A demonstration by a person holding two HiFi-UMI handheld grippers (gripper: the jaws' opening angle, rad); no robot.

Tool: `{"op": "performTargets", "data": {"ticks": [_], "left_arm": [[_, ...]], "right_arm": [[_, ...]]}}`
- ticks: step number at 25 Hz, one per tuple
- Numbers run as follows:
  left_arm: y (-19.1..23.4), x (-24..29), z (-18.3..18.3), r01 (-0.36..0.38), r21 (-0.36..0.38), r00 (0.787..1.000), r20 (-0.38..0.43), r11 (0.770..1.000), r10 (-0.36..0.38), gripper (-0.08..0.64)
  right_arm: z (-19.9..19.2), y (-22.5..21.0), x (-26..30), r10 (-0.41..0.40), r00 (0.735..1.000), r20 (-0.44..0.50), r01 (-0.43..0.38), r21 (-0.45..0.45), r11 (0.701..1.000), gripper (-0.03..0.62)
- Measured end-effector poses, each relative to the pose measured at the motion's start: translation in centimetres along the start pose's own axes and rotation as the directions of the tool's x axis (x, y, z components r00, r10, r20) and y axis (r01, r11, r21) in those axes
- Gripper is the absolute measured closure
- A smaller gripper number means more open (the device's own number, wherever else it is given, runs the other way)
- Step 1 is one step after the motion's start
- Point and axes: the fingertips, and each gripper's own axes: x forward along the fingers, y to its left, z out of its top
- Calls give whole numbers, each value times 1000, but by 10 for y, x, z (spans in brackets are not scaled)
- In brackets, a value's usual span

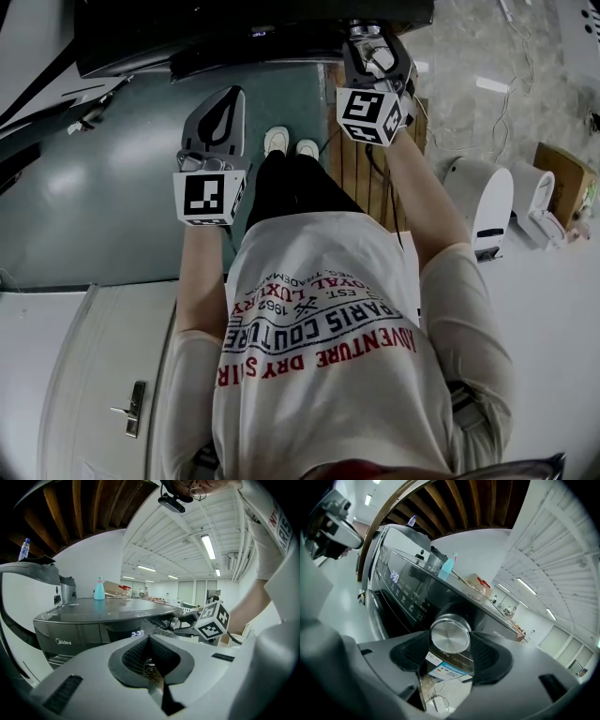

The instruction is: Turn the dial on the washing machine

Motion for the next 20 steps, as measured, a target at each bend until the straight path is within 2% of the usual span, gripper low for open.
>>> {"op": "performTargets", "data": {"ticks": [3,9,11,14,16,20], "left_arm": [[1,-2,-1,-4,-2,1000,0,1000,4,545],[1,-4,-1,-7,-2,1000,2,1000,7,545],[1,-5,0,-7,-1,1000,3,1000,7,545],[1,-7,0,-6,-1,1000,3,1000,6,545],[2,-7,1,-7,3,1000,4,1000,7,545],[1,-9,4,-3,17,1000,8,1000,3,545]], "right_arm": [[0,0,-1,14,1000,-7,-14,35,999,308],[-1,-1,0,48,999,-14,-45,176,983,308],[-1,-3,0,83,997,-5,-78,271,959,310],[-5,-7,1,130,991,14,-124,418,900,310],[-6,-7,1,141,990,17,-134,444,886,310],[-4,-9,0,129,991,25,-127,439,889,310]]}}
